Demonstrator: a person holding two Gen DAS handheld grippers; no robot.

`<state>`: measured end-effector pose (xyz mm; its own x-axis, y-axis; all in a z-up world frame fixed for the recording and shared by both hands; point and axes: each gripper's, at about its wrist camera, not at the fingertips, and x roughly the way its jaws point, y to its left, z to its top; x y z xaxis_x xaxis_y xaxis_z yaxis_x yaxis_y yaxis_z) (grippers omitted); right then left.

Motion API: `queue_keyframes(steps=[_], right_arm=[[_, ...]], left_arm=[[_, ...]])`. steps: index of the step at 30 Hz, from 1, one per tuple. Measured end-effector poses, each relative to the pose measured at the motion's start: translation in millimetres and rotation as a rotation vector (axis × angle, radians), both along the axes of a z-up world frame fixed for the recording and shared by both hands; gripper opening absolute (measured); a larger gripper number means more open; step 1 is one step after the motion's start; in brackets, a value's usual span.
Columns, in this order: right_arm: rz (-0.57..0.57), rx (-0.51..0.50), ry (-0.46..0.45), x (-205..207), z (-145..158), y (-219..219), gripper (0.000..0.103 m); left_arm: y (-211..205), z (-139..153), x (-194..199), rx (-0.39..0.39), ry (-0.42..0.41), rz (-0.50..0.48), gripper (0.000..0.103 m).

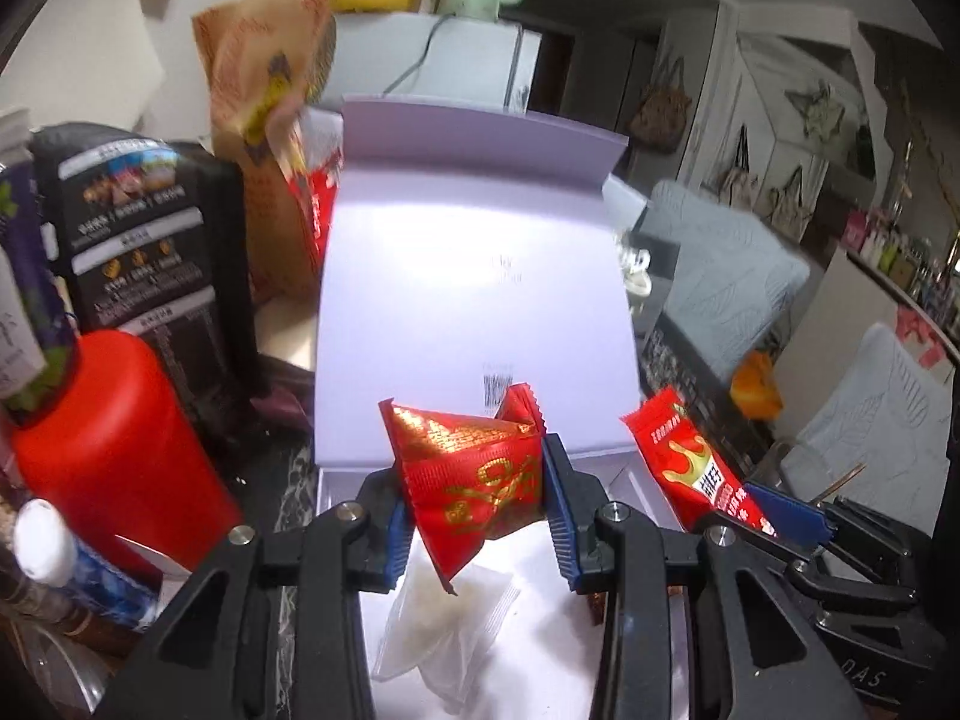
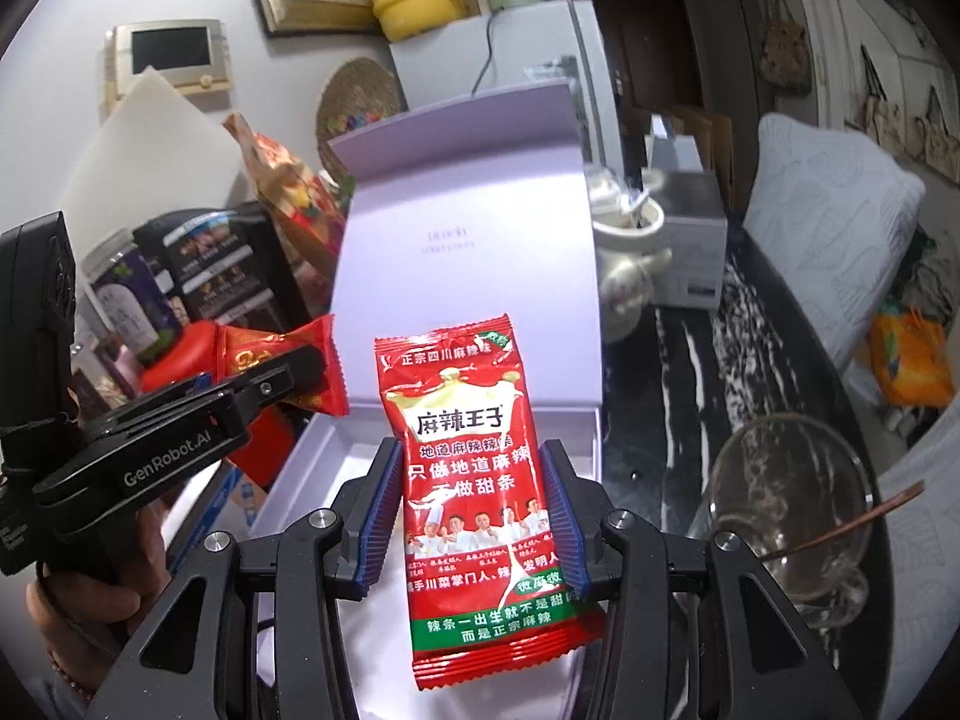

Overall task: Organize soft objects
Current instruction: 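Carry the red candy and red packet with both tools toward the box, then open both tools to drop the candy and packet inside the box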

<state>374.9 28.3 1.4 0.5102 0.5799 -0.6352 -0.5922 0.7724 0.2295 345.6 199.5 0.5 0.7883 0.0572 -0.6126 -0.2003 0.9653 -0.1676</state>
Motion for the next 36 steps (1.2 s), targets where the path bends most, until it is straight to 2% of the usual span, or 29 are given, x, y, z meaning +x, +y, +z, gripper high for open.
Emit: queue_keyframes(steps=[10, 24, 31, 34, 36], right_arm=[[-0.003, -0.041, 0.109, 22.8, -40.5, 12.3, 0.045], [-0.023, -0.188, 0.111, 27.6, -69.9, 27.5, 0.045], [-0.022, -0.189, 0.136, 29.5, -70.5, 26.0, 0.045], [-0.02, -0.187, 0.143, 30.1, -71.2, 25.6, 0.045], [-0.023, -0.185, 0.146, 30.1, -70.7, 25.1, 0.045]], left_arm=[[-0.4, -35.3, 23.9, 0.02, 0.133, 0.006, 0.037], [-3.1, -76.2, 47.4, 0.052, 0.311, 0.013, 0.037], [3.9, -90.7, 55.1, 0.028, 0.397, 0.029, 0.039], [1.1, -89.0, 53.2, 0.053, 0.394, 0.035, 0.052], [0.7, -86.3, 51.5, 0.057, 0.386, 0.036, 0.071]])
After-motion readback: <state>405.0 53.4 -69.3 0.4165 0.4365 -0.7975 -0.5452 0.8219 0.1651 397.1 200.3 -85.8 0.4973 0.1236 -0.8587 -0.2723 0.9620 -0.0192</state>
